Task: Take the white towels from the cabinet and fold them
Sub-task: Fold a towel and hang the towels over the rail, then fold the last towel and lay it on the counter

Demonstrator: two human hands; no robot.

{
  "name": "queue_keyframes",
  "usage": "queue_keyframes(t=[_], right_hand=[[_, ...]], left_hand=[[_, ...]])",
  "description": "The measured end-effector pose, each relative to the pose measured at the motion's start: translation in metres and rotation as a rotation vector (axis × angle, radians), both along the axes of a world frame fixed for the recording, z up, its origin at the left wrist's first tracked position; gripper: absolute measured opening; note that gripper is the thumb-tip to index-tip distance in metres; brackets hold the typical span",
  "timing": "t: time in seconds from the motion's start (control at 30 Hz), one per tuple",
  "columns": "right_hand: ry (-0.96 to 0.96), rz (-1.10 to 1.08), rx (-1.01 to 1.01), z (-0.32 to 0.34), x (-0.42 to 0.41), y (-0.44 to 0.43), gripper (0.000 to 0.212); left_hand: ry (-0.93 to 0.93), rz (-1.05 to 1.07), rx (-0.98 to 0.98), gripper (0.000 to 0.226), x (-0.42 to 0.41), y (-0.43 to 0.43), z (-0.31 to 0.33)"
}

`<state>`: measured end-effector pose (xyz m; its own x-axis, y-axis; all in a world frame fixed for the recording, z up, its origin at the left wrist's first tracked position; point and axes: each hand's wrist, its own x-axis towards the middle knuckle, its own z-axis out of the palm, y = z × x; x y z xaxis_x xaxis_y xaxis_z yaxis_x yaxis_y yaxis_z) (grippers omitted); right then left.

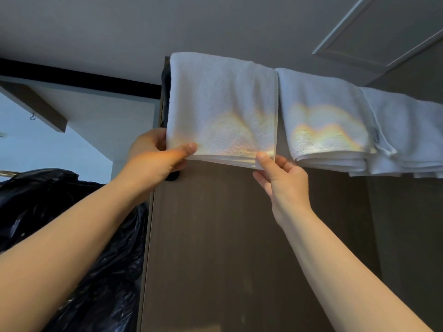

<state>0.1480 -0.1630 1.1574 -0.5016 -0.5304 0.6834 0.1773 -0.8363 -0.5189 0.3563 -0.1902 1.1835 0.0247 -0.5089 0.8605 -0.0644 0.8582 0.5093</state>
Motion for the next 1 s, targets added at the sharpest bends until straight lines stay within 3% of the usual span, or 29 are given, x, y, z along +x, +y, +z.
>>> queue_keyframes(t=[0.07, 0.17, 0.3, 0.37, 0.5, 0.73, 1.0], right_hand=[[0.011, -0.038, 0.043, -0.012, -0.003, 0.004, 0.038], [0.181, -0.220, 0.135, -0.040, -0.015, 0.015, 0.033], [0.711, -0.574, 0.245, -0.088, -0.028, 0.028, 0.018], [0.925, -0.636, 0.285, -0.113, -0.026, 0.033, 0.014], [1.196, -0.607, 0.373, -0.162, -0.015, 0.037, 0.015], [1.478, -0.525, 0.602, -0.267, 0.011, 0.042, 0.021], [1.706, -0.259, 0.938, -0.394, 0.085, 0.056, 0.032]], left_hand=[[-0.042, 0.098, -0.007, 0.041, 0.004, 0.003, -0.007], [-0.097, 0.210, 0.015, 0.039, 0.014, 0.012, -0.027], [-0.250, 0.271, 0.086, 0.026, 0.025, 0.028, -0.073], [-0.398, 0.308, 0.107, 0.019, 0.028, 0.034, -0.103], [-0.751, 0.338, 0.234, 0.015, 0.036, 0.037, -0.177], [-1.116, 0.379, 0.382, 0.023, 0.065, 0.043, -0.300], [-1.344, 0.274, 0.620, 0.027, 0.143, 0.055, -0.416]])
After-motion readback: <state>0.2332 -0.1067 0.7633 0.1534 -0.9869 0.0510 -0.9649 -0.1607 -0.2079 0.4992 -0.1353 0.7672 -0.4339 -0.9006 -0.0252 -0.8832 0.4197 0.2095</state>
